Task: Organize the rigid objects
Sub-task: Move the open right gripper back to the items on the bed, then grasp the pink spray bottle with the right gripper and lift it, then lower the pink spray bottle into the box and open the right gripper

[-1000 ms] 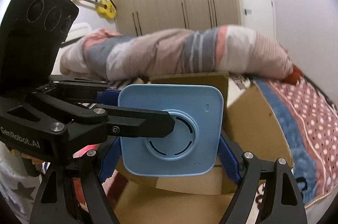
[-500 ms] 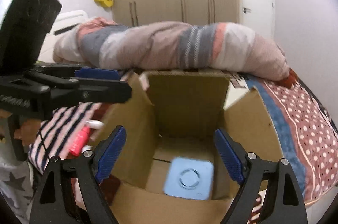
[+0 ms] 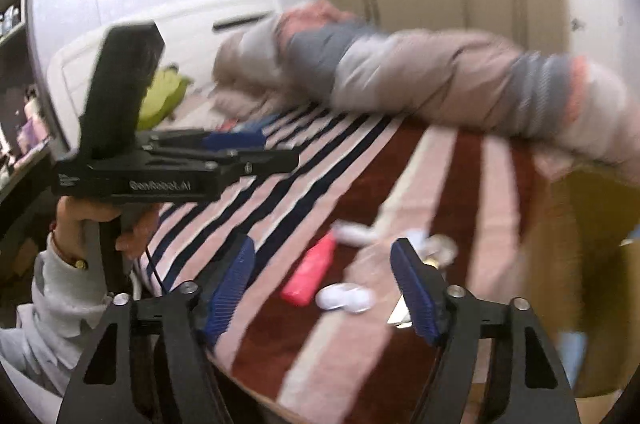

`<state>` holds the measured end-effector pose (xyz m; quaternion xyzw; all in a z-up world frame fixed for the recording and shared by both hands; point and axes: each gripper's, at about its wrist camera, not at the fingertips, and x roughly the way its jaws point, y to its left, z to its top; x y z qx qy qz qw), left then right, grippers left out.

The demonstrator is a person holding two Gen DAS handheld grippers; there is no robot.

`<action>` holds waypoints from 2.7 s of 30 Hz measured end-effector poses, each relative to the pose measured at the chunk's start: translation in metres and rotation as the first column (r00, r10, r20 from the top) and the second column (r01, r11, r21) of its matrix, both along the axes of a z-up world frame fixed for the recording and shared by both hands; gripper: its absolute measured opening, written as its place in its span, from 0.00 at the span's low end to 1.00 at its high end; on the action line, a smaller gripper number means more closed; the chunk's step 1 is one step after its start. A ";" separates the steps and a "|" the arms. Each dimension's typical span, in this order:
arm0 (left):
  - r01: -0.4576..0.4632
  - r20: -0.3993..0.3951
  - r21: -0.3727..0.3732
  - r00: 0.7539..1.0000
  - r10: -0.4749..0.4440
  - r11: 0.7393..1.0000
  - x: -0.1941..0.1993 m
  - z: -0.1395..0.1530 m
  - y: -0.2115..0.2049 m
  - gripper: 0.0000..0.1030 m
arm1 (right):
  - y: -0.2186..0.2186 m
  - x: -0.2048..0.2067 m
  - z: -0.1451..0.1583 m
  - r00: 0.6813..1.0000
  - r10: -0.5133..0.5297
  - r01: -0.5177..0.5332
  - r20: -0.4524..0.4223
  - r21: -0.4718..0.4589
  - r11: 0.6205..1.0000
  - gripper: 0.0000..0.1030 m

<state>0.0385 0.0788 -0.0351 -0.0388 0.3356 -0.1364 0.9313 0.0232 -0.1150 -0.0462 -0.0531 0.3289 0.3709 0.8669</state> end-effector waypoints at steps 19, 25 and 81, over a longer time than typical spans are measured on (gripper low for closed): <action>-0.044 -0.099 -0.163 0.995 0.028 0.986 -0.003 -0.075 0.056 0.62 | 0.105 0.072 -0.139 0.946 -0.045 -0.025 -0.321 -0.210 0.977 0.32; -0.017 -0.121 -0.176 0.993 -0.005 0.984 0.001 -0.084 0.046 0.62 | 0.101 0.063 -0.130 0.963 -0.042 -0.010 -0.268 -0.188 0.982 0.26; 0.370 0.070 -0.018 0.927 -0.368 0.929 0.023 0.071 -0.178 0.68 | -0.167 0.034 0.022 0.943 -0.324 0.330 -0.079 0.090 0.940 0.33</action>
